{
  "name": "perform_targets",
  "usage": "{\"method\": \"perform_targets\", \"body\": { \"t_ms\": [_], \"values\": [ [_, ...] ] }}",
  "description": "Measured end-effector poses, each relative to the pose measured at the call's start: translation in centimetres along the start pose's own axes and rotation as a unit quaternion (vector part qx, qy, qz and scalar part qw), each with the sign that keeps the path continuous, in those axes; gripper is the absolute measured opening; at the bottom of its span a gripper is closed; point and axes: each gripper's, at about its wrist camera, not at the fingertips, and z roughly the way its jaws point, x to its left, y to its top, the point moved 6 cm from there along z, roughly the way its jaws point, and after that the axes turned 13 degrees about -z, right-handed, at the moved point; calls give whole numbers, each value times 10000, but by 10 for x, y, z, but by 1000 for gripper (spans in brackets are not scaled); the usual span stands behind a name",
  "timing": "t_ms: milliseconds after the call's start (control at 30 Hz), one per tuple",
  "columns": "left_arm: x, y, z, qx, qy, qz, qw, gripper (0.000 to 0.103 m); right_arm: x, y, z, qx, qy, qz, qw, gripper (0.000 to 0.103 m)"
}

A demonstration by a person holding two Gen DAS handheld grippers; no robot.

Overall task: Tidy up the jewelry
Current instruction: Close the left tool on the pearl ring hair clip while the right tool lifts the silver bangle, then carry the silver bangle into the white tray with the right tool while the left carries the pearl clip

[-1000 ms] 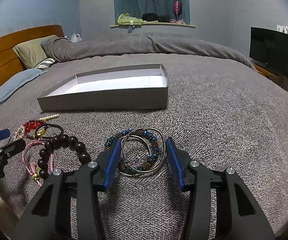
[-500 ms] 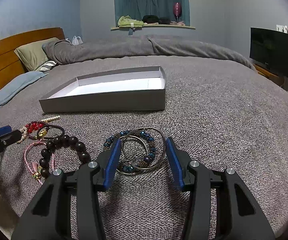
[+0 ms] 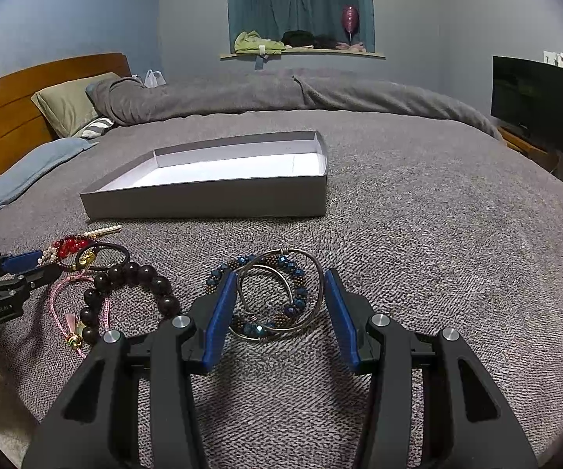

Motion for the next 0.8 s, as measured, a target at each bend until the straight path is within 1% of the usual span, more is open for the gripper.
{"method": "perform_targets", "body": {
  "t_ms": [33,167,267,367,500,600,667,800],
  "values": [
    [-1,0,0,-18,18,44,10000,42,0,0,0,7,-2,1,10000,46],
    [-1,0,-4,-72,-5,28,10000,42,-1,0,-1,-12,-12,-6,10000,46],
    [-1,2,-11,-193,11,14,9998,42,0,1,-2,-31,-29,-15,10000,46],
    [-6,7,-24,-466,41,98,9989,42,1,2,-4,-78,-55,-24,10000,46],
    [-9,16,-32,-615,41,203,9979,42,1,6,-7,-118,-82,-53,9999,46],
    [-10,32,-34,-685,7,209,9974,42,-2,16,-9,-188,-39,-49,9998,46],
    [-10,45,-33,-693,-38,221,9973,42,-5,31,-9,-273,-55,-118,9995,46],
    [-13,81,-23,-786,-82,368,9962,42,-9,59,2,-289,100,-181,9994,46]
  ]
}}
